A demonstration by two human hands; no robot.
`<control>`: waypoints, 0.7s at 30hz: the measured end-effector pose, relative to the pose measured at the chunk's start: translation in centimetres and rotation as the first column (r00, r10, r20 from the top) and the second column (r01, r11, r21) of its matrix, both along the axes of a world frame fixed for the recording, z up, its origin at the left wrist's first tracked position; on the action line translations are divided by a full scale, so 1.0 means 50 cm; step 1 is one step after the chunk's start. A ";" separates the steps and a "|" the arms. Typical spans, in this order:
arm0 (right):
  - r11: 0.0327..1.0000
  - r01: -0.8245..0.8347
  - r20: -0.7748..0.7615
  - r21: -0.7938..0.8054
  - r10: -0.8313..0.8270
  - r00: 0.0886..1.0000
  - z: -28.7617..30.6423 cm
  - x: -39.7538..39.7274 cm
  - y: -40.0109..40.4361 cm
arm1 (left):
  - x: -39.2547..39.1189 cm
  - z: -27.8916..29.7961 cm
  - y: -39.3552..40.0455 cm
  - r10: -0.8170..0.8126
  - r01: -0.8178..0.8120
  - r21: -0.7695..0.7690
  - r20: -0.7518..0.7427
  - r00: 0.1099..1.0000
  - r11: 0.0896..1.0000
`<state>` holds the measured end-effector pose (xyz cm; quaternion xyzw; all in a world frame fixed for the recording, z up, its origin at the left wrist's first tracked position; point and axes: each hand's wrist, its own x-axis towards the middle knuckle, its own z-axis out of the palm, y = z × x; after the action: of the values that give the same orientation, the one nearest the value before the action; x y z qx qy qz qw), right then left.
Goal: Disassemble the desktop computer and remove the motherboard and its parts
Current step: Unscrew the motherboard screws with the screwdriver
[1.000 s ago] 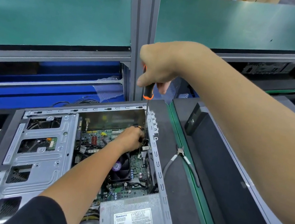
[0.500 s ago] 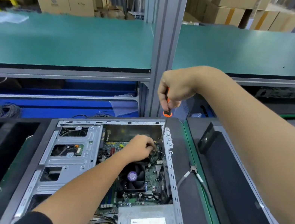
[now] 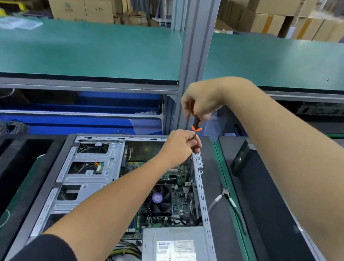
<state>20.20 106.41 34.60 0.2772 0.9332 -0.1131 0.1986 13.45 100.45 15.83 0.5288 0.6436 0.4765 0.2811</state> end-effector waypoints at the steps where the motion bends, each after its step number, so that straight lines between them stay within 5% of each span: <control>1: 0.999 0.022 -0.040 -0.038 -0.024 0.999 0.001 0.003 0.002 | 0.000 0.000 0.002 0.007 -0.007 0.007 -0.028 1.000 1.000; 9: 0.938 0.151 -0.105 0.310 -0.124 0.987 -0.008 0.001 -0.017 | 0.001 -0.001 -0.001 0.033 -0.028 0.061 -0.092 0.995 0.998; 14: 0.968 0.079 0.084 0.236 -0.102 0.991 -0.004 -0.009 -0.019 | -0.003 0.000 -0.006 0.031 -0.022 0.052 -0.172 0.985 0.998; 21: 0.989 -0.024 0.010 0.146 0.022 1.000 -0.005 0.015 -0.004 | -0.010 0.008 0.007 0.026 -0.031 -0.009 -0.313 0.949 0.999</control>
<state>20.96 106.23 34.33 0.2807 0.9413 -0.0412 0.1830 12.97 100.82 16.22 0.5863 0.6908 0.3864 0.1724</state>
